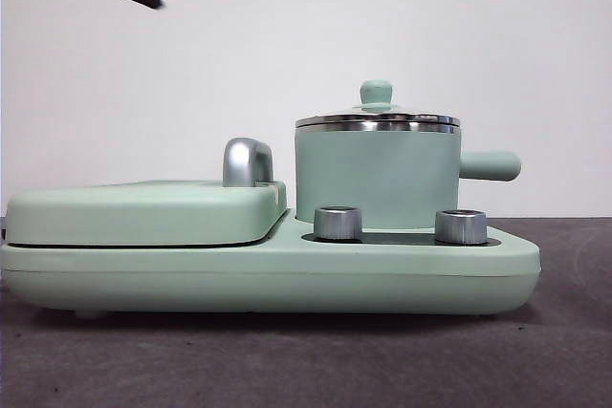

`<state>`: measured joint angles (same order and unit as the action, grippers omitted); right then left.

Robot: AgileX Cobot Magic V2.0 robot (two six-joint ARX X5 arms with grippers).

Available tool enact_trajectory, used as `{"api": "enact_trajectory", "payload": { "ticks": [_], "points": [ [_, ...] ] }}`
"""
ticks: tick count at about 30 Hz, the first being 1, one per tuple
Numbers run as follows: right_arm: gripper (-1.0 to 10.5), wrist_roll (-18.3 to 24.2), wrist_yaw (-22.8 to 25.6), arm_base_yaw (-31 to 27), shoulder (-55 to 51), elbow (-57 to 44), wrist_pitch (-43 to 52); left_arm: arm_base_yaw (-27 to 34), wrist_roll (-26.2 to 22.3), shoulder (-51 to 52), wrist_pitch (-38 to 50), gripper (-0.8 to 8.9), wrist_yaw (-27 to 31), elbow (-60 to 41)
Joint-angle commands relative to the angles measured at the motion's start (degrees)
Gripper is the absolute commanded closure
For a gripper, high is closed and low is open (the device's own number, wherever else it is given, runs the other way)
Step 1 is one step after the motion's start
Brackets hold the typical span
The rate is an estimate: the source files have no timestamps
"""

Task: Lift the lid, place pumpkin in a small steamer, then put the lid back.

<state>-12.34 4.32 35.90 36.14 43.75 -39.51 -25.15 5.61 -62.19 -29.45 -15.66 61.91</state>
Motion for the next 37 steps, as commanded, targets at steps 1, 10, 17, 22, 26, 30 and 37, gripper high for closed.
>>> {"api": "enact_trajectory", "payload": {
  "ticks": [1, 10, 17, 22, 26, 30, 37],
  "points": [
    [5.2, 1.0, 0.0, 0.4, 0.9, 0.4, 0.5, 0.9, -0.2, 4.2, -1.7, 4.7, 0.2, -2.1],
    [5.2, 1.2, 0.0, 0.4, 1.7, 0.4, 0.7, 3.7, 0.1, 19.9, -10.6, 4.7, 3.7, -11.2],
    [5.2, 1.2, 0.0, 0.4, 1.7, 0.4, 0.7, 3.9, 0.3, 27.6, -17.9, 4.71, 3.7, -14.8],
    [5.2, 1.1, 0.0, 0.4, 1.6, 0.4, 0.4, 3.9, 0.0, 29.4, -18.7, 4.73, 3.4, -14.8],
    [9.7, 1.3, 0.2, 0.4, 1.5, 0.4, 0.4, 3.9, -0.2, 29.9, -19.4, 8.06, 3.1, -14.7],
    [9.1, 1.0, -1.4, 0.5, 1.5, 0.4, 0.7, 3.9, -0.2, 30.1, -20.2, 8.07, 2.6, -14.7],
    [9.1, 1.0, -1.3, 0.5, 1.5, 0.4, 0.7, 3.9, -0.2, 30.1, -20.3, 8.07, 2.6, -14.7]
  ]
}}
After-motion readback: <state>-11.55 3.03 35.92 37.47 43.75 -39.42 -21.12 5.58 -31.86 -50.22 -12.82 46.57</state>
